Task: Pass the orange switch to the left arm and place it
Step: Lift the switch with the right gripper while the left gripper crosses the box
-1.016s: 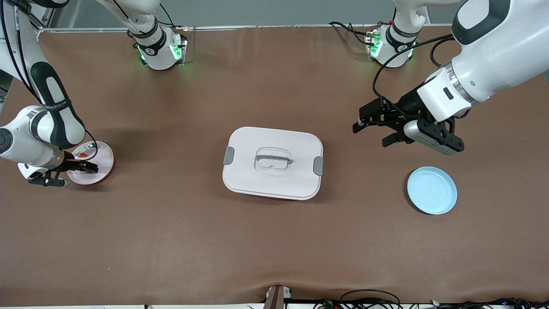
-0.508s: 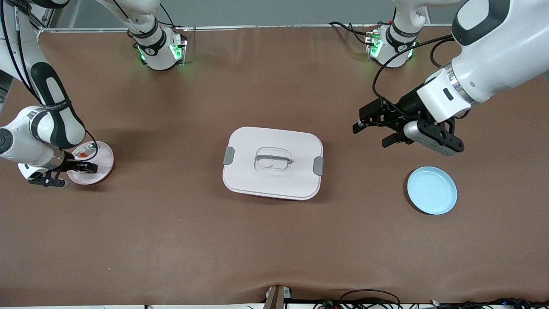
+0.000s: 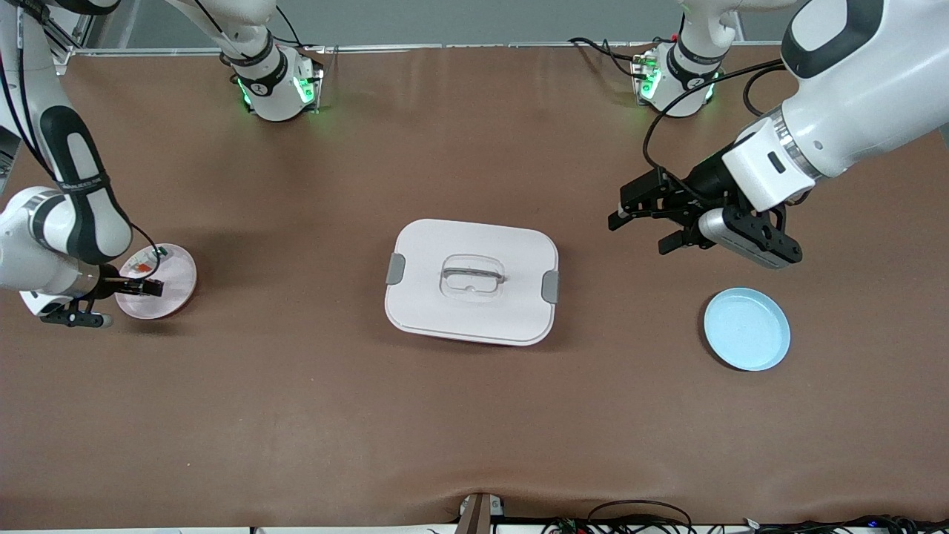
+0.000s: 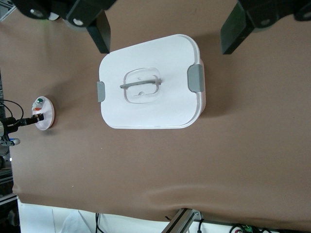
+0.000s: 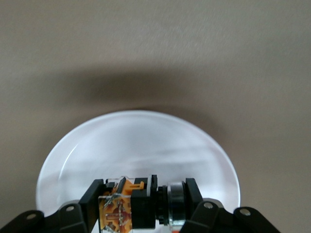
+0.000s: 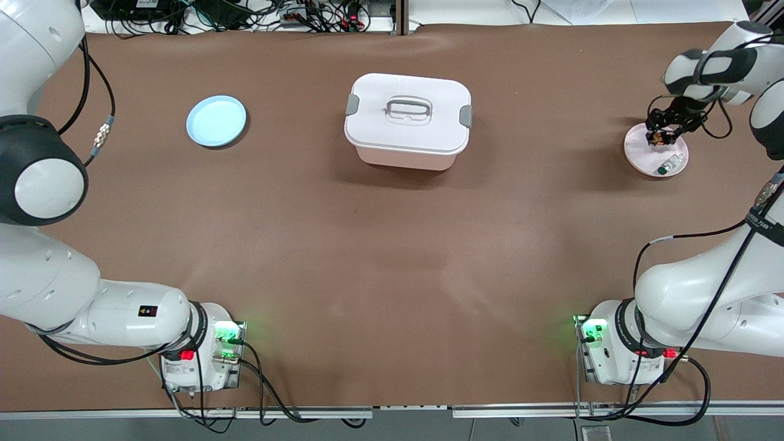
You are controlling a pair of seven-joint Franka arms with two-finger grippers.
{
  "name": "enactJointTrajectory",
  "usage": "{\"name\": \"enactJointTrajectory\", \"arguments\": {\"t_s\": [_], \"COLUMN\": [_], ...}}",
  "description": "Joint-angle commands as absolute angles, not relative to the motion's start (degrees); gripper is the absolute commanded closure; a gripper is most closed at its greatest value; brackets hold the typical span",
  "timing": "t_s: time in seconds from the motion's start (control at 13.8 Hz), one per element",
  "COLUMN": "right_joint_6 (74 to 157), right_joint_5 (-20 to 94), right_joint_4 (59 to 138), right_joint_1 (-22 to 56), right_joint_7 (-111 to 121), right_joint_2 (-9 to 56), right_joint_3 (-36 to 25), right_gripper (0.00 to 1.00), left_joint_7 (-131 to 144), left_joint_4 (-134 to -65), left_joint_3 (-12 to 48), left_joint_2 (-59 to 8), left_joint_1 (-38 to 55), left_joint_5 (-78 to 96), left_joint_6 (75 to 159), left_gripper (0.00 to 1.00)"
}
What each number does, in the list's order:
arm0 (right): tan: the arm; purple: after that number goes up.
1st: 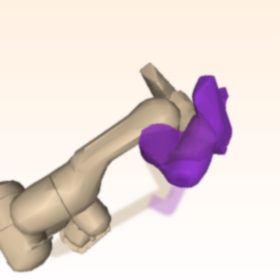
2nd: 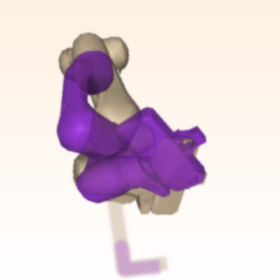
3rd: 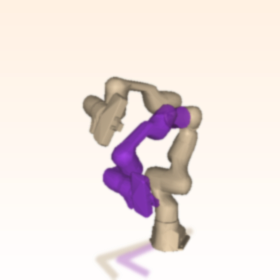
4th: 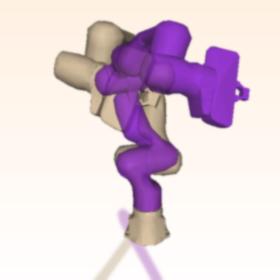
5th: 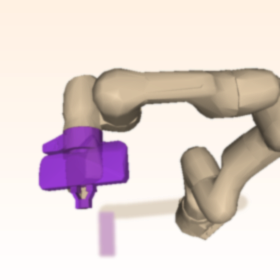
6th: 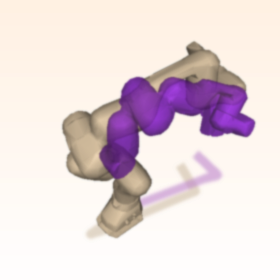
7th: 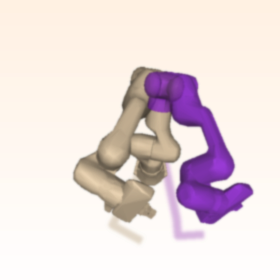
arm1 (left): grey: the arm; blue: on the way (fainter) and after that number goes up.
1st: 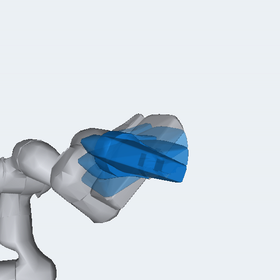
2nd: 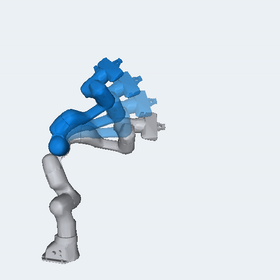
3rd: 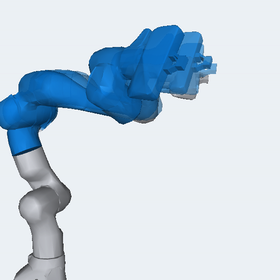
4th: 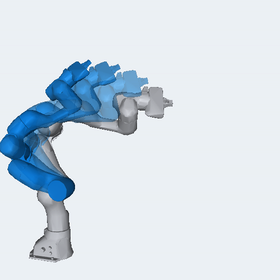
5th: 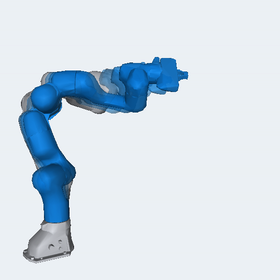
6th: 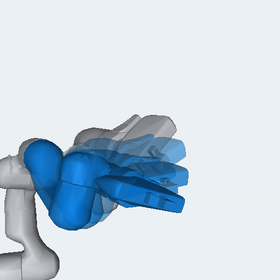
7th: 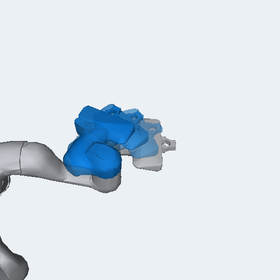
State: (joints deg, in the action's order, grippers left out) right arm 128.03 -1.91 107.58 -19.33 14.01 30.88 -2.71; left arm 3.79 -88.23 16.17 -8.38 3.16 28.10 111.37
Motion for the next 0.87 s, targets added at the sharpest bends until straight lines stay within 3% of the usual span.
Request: {"name": "enactJointTrajectory", "arguments": {"t_s": [0.0,0.8], "right_joint_6": [119.6,102.3], "right_joint_5": [0.0,5.7], "right_joint_4": [103.1,100.1], "right_joint_1": [-18.8,-11.7], "right_joint_7": [12.0,-5.2], "right_joint_2": [30.6,23.8], "right_joint_3": [-2.1,-2.0], "right_gripper": [1.0,1.0], "left_joint_7": [3.0,10.9], "left_joint_4": [-87.1,-87.1], "left_joint_3": [16.3,16.4], "left_joint_2": [-9.8,-16.3], "left_joint_1": [3.4,16.9], "left_joint_5": [29.4,28.8], "left_joint_6": [112.8,131.2], "left_gripper": [0.0,0.0]}}
